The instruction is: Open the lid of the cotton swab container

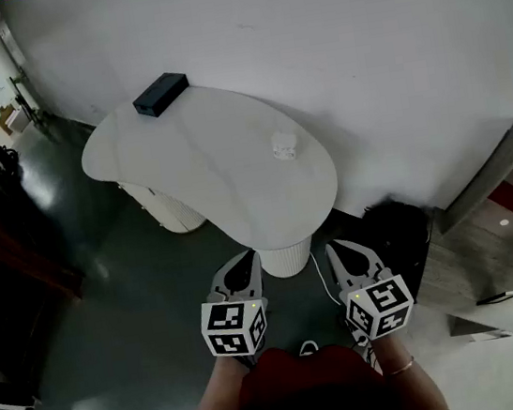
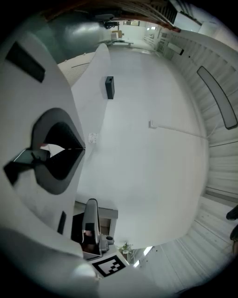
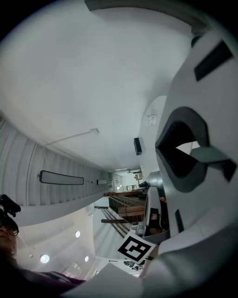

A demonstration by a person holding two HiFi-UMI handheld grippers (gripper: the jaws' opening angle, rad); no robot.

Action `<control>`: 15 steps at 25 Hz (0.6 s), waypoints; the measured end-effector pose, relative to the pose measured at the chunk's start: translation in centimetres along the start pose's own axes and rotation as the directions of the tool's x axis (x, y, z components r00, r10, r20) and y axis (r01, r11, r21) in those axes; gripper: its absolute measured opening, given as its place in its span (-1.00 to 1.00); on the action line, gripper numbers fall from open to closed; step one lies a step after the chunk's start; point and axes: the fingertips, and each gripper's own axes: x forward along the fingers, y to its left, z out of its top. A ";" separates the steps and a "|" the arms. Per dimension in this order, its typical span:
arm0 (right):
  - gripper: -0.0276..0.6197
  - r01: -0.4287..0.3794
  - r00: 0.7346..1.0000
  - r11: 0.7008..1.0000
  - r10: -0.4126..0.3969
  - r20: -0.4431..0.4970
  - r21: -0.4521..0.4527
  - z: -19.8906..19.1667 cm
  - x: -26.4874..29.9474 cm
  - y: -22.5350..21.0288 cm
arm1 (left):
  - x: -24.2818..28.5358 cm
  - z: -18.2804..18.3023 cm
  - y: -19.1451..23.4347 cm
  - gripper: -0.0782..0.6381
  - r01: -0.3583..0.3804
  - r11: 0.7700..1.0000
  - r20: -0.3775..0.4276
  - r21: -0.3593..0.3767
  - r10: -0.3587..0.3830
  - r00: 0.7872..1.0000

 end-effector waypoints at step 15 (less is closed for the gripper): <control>-0.87 -0.053 0.998 0.998 0.052 -0.016 -0.036 -0.5 0.4 -0.6 | 0.8 -0.1 -0.7 -0.71 -0.026 1.000 -0.003 -0.001 0.026 1.000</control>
